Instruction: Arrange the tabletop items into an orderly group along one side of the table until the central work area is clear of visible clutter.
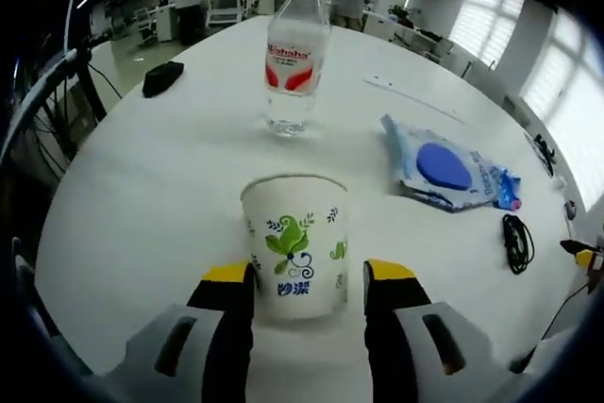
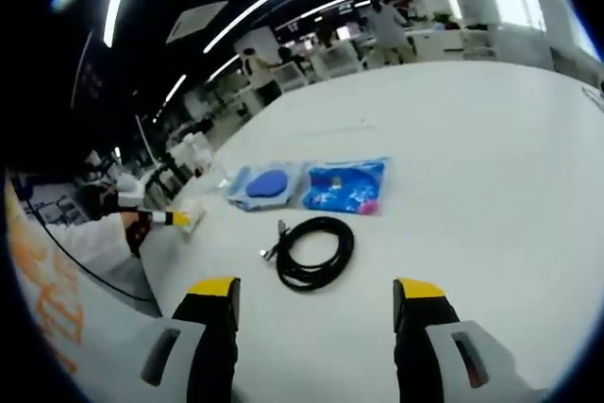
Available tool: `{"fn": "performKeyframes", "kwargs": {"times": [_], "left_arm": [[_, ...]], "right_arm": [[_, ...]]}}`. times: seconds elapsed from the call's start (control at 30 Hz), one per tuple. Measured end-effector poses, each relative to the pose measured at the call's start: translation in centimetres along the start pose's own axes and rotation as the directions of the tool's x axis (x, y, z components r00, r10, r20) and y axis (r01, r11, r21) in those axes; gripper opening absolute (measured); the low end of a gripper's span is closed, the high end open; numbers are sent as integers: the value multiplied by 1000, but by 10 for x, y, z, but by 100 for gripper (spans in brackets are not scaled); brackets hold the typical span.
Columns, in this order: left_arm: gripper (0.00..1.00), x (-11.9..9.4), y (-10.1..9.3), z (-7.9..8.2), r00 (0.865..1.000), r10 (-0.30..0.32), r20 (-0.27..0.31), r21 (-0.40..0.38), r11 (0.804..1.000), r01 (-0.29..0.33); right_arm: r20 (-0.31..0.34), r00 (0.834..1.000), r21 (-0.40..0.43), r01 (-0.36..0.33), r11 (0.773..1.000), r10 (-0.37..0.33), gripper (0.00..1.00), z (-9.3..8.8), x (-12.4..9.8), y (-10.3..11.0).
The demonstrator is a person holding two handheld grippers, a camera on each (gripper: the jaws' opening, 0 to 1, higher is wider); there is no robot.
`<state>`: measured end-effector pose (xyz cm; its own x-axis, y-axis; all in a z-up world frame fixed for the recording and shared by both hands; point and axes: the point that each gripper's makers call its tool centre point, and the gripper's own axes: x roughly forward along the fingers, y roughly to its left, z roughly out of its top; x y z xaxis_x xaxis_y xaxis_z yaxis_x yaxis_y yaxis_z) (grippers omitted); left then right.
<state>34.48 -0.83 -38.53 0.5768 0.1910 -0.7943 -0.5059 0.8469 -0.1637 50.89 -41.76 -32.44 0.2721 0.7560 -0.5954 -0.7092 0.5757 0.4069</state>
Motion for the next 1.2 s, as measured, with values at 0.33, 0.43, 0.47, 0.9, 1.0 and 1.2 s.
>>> {"fn": "performKeyframes", "kwargs": {"times": [0.33, 0.43, 0.47, 0.9, 1.0, 1.2], "left_arm": [[36, -2, -13, 17, 993, -77, 84, -33, 996, 80], [36, -19, -43, 28, 979, -142, 148, 14, 990, 141], [36, -20, -47, 31, 973, -163, 166, 21, 987, 161], [37, -56, -181, 44, 751, -610, 252, 137, 791, 596], [37, -61, -197, 44, 708, -659, 255, 157, 750, 642], [37, -103, -253, 44, 485, -835, 261, 222, 541, 811]], "right_arm": [[18, 1000, 32, 6, 999, -7, 66, 1, -1, 1], [31, 1000, 41, 0, 999, -1, 66, 4, 0, 2], [34, 999, 44, -3, 999, 2, 66, 5, 1, 2], [56, 996, 34, -69, 997, 67, 64, 18, 9, 26], [89, 991, 67, -108, 992, 102, 63, 26, 12, 37], [154, 958, 59, -252, 966, 241, 64, 47, 13, 73]]}}
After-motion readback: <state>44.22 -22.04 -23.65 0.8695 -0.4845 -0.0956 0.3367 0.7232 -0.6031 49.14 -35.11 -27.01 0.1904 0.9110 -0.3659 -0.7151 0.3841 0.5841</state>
